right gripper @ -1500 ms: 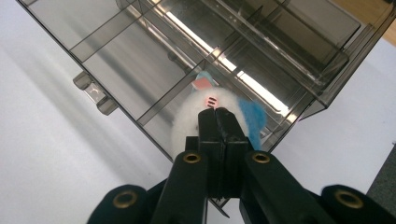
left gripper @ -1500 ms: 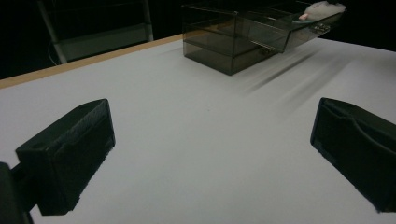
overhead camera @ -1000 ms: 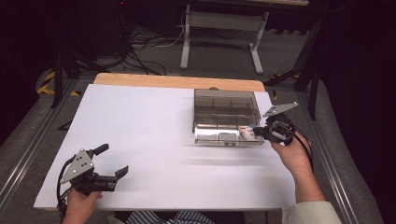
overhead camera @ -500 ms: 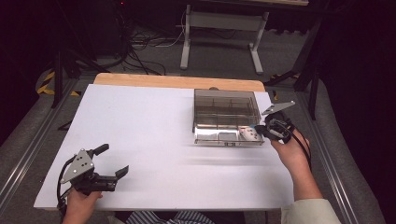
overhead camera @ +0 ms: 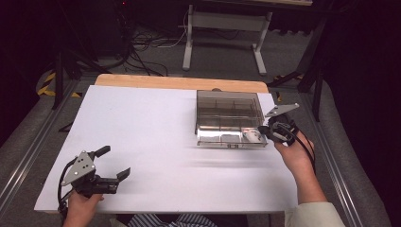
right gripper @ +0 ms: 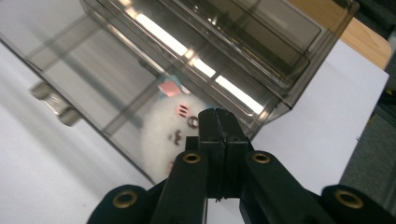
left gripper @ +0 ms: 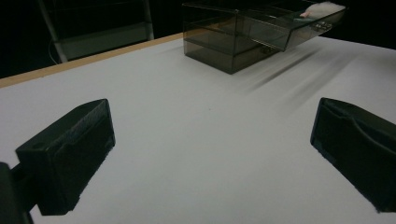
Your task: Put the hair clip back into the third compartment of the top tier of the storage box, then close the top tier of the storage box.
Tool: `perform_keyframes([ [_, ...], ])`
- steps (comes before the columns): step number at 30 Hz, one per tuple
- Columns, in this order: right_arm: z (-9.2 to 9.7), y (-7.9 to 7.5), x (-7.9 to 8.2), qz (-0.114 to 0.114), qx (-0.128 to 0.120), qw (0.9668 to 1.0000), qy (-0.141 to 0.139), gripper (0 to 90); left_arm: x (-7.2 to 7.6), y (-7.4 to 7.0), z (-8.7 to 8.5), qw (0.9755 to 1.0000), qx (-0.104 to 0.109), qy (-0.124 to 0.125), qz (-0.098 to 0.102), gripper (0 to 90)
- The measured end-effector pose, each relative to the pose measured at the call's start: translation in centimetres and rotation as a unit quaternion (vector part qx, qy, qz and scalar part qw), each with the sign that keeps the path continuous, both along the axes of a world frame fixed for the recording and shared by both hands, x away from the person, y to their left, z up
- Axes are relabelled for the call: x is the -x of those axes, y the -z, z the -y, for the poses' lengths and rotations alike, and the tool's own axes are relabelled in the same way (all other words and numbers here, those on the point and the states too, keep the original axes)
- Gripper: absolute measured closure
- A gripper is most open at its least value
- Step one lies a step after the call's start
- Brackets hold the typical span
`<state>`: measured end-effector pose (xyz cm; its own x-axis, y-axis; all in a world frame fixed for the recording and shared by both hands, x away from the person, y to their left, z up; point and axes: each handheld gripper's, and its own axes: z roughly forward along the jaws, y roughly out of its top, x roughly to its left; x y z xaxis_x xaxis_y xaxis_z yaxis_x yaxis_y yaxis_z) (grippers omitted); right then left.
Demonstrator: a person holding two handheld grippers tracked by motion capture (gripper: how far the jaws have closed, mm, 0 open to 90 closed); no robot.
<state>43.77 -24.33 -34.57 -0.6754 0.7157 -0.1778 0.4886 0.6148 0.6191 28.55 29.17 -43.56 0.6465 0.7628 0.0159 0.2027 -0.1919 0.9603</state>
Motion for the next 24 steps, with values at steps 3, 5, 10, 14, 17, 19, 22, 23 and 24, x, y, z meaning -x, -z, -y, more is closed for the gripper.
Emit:
perform_keyframes([
  [3, -0.2, -0.4, 0.5, 0.005, -0.009, 0.9999, -0.010, 90.0, 0.0, 0.0, 0.0, 1.0000, 0.000, 0.000, 0.000, 0.7],
  [5, -0.3, -0.5, 0.8, 0.008, -0.014, 0.9997, -0.018, 90.0, 0.0, 0.0, 0.0, 1.0000, 0.000, 0.000, 0.000, 0.7],
  [10, -0.7, -0.6, 1.6, 0.014, -0.028, 0.9984, -0.046, 90.0, 0.1, 0.0, 0.0, 1.0000, 0.003, -0.002, -0.002, 0.7],
  [14, -0.8, -0.8, 2.0, 0.017, -0.032, 0.9972, -0.066, 90.0, 0.0, 0.0, 0.0, 1.0000, 0.001, 0.000, -0.002, 0.7],
  [17, -0.9, -1.0, 2.2, 0.021, -0.037, 0.9961, -0.078, 90.0, -0.1, 0.0, 0.1, 1.0000, 0.005, -0.001, -0.001, 0.7],
  [19, -0.9, -1.0, 2.3, 0.022, -0.038, 0.9955, -0.084, 90.0, -0.1, 0.0, 0.1, 1.0000, -0.002, 0.002, -0.001, 0.7],
  [22, -1.0, -1.0, 2.4, 0.022, -0.037, 0.9950, -0.090, 90.0, -0.1, 0.0, 0.1, 1.0000, 0.000, 0.003, 0.000, 0.7],
  [23, -1.0, -1.0, 2.5, 0.021, -0.037, 0.9948, -0.092, 90.0, -0.1, 0.0, 0.1, 1.0000, 0.001, 0.003, 0.001, 0.7],
  [24, -1.1, -1.1, 2.5, 0.018, -0.039, 0.9942, -0.099, 90.0, 0.0, 0.0, 0.1, 1.0000, 0.003, 0.001, -0.001, 0.7],
])
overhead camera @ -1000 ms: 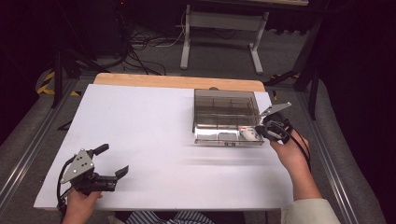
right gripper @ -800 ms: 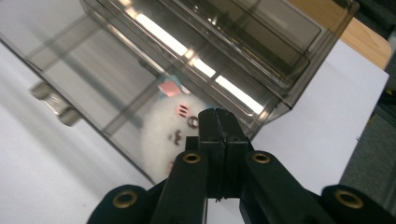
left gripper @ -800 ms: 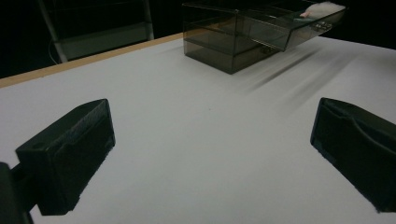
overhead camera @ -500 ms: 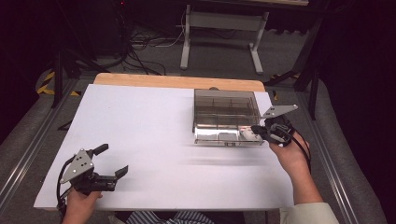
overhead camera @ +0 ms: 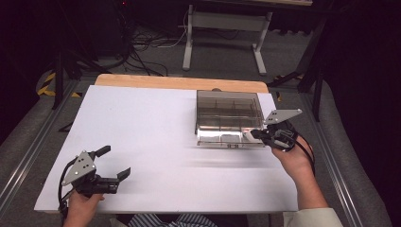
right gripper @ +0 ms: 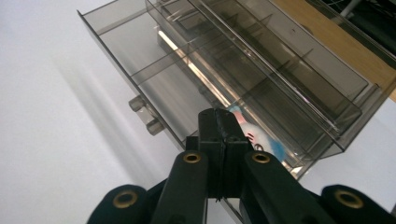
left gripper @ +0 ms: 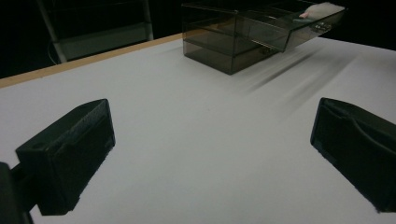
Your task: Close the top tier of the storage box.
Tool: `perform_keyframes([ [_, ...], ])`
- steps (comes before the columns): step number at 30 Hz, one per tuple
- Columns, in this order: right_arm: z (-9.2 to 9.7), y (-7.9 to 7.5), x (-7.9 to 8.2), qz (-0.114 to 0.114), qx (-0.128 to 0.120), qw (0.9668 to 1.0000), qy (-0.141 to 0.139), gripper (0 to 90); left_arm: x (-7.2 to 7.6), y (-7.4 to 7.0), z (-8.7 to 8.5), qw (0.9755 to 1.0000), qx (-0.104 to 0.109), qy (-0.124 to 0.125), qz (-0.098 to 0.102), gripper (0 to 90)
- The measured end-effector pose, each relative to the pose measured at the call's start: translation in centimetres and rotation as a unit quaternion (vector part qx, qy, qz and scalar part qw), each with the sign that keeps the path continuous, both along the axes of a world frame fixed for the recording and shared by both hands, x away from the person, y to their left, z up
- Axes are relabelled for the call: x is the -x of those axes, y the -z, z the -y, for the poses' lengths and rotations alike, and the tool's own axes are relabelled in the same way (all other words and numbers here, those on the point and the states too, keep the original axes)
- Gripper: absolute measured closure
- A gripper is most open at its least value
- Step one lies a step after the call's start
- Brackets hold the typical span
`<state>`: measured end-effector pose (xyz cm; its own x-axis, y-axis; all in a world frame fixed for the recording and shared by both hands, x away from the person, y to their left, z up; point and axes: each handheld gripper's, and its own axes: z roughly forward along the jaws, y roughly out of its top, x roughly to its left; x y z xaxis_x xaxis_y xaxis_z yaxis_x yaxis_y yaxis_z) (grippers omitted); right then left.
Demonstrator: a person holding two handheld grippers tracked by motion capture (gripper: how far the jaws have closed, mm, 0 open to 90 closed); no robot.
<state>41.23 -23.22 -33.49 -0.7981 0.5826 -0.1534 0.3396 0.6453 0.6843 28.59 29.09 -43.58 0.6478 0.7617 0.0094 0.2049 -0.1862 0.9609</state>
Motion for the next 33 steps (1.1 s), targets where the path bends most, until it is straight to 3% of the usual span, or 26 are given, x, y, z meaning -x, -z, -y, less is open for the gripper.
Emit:
perform_keyframes([
  [7, -0.5, 0.0, 0.2, 0.001, 0.008, 0.9994, -0.032, 90.0, 0.0, 0.0, 0.0, 1.0000, -0.004, 0.002, 0.002, 0.7],
  [20, -0.9, 0.2, 0.4, -0.002, 0.026, 0.9980, -0.058, 90.0, 0.0, 0.0, 0.0, 1.0000, 0.001, -0.001, 0.000, 0.7],
  [21, -1.2, 0.4, 0.5, -0.005, 0.044, 0.9967, -0.067, 90.0, 0.0, 0.0, 0.0, 1.0000, -0.001, 0.000, 0.001, 0.7],
  [23, -1.4, 0.7, 0.5, -0.010, 0.057, 0.9956, -0.073, 90.0, 0.1, 0.0, 0.0, 1.0000, -0.002, 0.000, 0.001, 0.7],
  [33, -1.8, 1.6, 0.3, -0.035, 0.083, 0.9918, -0.091, 90.0, 0.0, 0.0, 0.1, 1.0000, -0.002, 0.001, 0.001, 0.7],
])
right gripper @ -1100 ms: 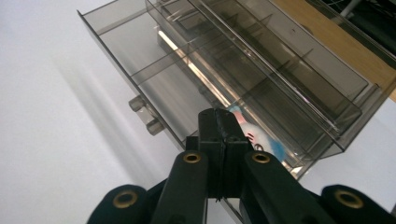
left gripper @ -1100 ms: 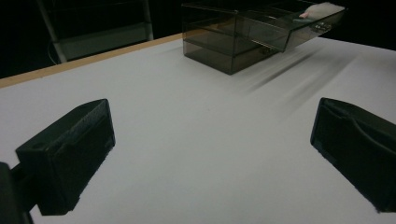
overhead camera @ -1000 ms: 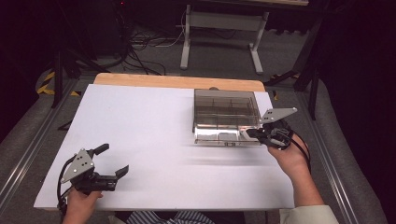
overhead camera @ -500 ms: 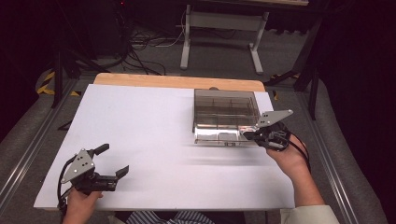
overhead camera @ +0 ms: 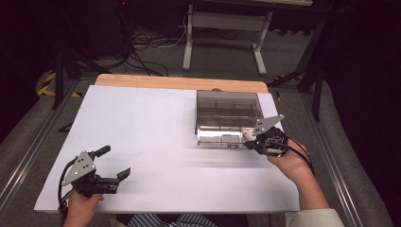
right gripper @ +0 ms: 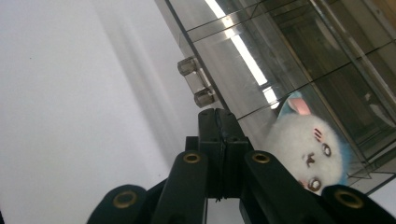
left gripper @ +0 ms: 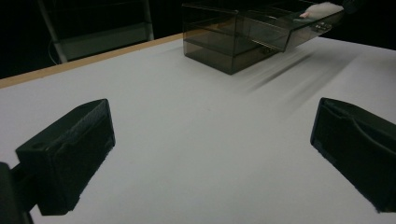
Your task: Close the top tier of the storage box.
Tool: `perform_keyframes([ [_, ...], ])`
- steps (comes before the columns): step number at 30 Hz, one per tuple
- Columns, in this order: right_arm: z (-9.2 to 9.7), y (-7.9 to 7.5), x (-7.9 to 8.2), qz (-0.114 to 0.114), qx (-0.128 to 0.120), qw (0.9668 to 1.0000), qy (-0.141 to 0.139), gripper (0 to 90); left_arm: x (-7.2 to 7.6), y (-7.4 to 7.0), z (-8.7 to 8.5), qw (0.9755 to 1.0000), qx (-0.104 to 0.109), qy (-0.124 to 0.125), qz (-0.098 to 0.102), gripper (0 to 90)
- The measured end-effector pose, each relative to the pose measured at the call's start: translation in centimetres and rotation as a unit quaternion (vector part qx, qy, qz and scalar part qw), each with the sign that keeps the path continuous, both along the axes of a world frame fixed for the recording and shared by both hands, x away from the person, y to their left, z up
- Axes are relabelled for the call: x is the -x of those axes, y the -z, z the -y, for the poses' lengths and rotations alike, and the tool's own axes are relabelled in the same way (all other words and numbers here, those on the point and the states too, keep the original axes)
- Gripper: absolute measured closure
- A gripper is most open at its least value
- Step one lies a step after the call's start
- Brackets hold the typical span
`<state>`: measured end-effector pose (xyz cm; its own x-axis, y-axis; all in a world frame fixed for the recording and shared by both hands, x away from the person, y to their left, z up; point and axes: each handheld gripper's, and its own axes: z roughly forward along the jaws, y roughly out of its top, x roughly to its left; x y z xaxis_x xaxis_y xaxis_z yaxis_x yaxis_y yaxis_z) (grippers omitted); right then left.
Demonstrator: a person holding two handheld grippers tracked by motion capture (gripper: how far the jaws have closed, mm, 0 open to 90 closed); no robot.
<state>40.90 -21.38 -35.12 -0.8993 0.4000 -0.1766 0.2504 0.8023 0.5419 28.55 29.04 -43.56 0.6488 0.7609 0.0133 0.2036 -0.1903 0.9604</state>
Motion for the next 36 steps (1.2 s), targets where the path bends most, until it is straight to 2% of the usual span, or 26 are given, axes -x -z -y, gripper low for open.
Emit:
perform_keyframes([
  [16, -0.9, 1.6, -0.3, -0.017, 0.025, 0.9995, -0.005, 90.0, -0.1, 0.0, 0.0, 1.0000, -0.001, 0.001, 0.002, 0.7],
  [23, -1.4, 2.2, -0.6, -0.017, 0.040, 0.9991, 0.000, 90.0, -0.1, 0.0, 0.0, 1.0000, 0.000, 0.001, 0.001, 0.7],
  [36, -1.8, 2.1, -0.9, -0.001, 0.030, 0.9993, 0.020, 90.0, 0.0, 0.0, 0.0, 1.0000, 0.003, 0.000, 0.000, 0.7],
])
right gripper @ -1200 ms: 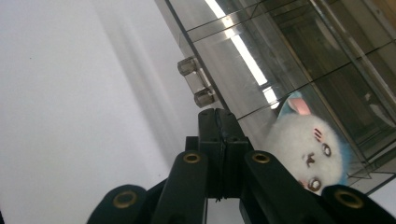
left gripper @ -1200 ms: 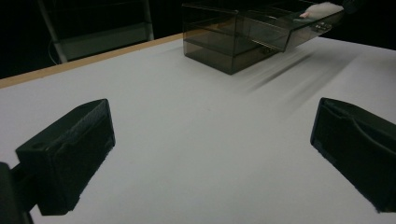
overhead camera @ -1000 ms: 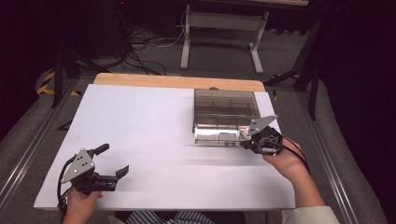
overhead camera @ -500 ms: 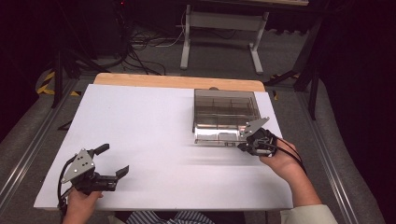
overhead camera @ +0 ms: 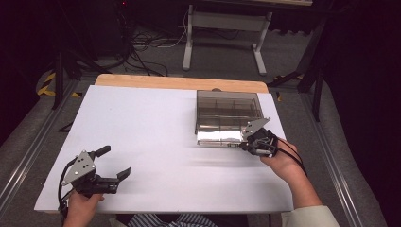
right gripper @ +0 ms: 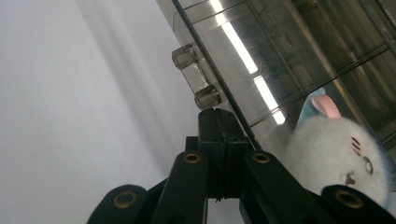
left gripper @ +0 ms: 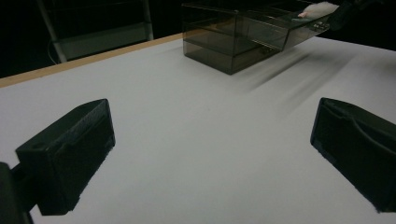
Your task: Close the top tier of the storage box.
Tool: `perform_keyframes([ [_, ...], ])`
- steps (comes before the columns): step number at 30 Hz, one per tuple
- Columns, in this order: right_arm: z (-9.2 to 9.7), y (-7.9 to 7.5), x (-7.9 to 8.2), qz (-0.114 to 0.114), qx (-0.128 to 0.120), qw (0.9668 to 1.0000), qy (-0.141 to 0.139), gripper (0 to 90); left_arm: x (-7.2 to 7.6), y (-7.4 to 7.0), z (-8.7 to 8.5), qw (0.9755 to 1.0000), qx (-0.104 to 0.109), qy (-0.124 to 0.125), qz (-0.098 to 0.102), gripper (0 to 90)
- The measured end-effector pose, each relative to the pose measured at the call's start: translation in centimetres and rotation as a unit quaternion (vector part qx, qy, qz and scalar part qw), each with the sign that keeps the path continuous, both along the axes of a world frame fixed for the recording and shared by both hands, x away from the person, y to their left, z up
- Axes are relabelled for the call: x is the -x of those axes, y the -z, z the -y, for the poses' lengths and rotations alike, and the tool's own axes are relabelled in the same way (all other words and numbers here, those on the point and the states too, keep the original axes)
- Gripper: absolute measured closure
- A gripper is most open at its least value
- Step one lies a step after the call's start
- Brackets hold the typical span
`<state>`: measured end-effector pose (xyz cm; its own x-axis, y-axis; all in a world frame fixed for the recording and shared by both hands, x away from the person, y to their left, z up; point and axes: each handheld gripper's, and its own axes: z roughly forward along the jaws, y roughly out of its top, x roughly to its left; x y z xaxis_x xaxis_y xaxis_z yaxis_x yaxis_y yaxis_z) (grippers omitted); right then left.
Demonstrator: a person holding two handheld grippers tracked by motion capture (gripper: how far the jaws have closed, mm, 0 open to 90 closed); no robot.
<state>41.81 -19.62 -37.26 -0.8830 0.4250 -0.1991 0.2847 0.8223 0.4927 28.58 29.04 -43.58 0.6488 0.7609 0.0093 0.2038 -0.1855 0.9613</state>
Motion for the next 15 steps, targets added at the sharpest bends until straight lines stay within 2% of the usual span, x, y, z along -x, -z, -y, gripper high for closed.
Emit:
perform_keyframes([
  [10, 0.3, -0.2, -0.9, 0.034, -0.031, 0.9979, 0.047, 90.0, 0.0, 0.0, 0.0, 1.0000, 0.000, 0.000, 0.000, 0.7],
  [15, 0.4, 0.0, -1.4, 0.040, -0.046, 0.9960, 0.065, 90.0, 0.0, 0.0, -0.1, 1.0000, -0.002, -0.001, 0.001, 0.7],
])
